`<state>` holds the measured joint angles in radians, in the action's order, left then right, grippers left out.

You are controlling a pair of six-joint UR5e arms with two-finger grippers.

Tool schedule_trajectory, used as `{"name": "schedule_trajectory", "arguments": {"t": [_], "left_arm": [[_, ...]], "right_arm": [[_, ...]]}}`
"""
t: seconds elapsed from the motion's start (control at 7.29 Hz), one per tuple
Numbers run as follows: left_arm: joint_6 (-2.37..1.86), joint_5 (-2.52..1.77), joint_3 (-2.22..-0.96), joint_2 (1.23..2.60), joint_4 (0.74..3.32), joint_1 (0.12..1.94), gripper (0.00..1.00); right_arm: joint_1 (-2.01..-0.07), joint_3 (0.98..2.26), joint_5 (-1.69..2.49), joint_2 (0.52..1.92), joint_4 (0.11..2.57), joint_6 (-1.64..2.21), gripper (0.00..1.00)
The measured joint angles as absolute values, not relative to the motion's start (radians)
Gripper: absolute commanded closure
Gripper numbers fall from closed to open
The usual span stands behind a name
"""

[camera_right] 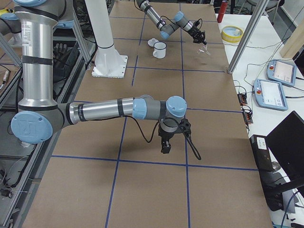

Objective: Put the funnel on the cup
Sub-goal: 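Lift the funnel and carry it with the left gripper over the mug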

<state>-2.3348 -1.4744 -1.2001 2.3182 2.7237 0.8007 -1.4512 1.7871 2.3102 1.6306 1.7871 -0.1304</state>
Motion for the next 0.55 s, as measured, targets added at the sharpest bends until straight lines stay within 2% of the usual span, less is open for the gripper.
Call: {"name": "schedule_trajectory", "arguments": {"t": [0.27, 0.55], "left_arm": [[-2.284, -1.583, -1.401, 2.312, 2.484, 0.809, 1.0], [-2.206, -1.693, -1.661, 2.314, 2.093, 0.807, 1.0]], "right_arm": [[-1.451, 1.787, 2.31, 1.631, 1.787, -0.13, 0.0], [-1.451, 1.787, 2.31, 1.631, 1.787, -0.13, 0.0]]}}
